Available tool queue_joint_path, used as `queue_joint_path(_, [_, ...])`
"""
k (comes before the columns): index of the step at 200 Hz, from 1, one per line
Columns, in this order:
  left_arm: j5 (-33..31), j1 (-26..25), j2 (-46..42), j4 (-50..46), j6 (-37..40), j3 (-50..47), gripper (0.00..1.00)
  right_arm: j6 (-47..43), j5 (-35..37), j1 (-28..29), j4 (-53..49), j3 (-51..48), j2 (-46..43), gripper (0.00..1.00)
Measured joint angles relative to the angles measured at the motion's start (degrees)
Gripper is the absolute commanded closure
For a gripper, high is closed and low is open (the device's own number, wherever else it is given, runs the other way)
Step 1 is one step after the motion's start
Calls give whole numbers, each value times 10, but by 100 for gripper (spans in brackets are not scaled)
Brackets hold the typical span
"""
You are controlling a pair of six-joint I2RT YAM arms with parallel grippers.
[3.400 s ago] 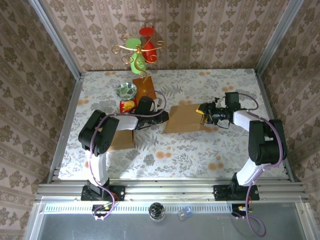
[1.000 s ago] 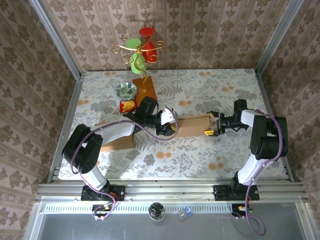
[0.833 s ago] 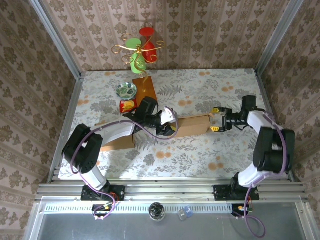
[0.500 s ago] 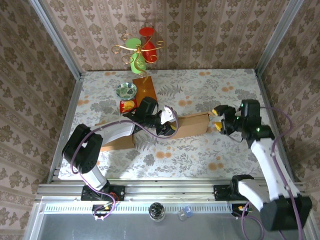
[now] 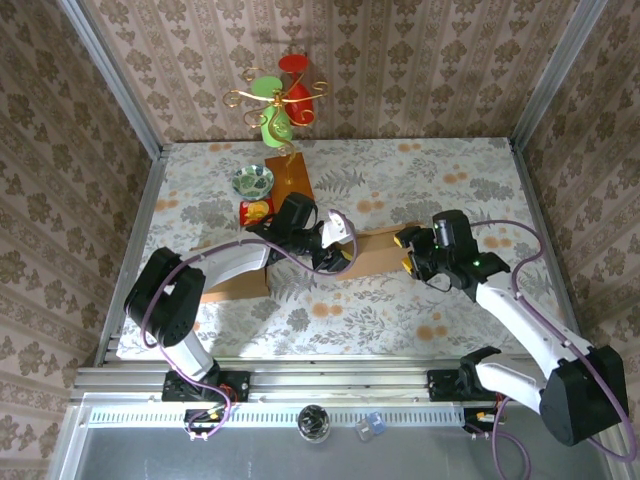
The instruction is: Fold the paper box
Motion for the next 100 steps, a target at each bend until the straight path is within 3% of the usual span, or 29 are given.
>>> queue_joint_path(33, [-1, 0, 0, -5, 2, 2, 51, 11, 6, 0, 20, -5, 17, 46])
queue_joint_path(70, [-2, -4, 1, -6, 4, 3, 49, 17, 9, 0, 33, -12, 26, 59])
queue_joint_path(100, [-4, -7, 3, -14, 6, 8, 50, 17, 8, 1, 35, -12, 30, 62])
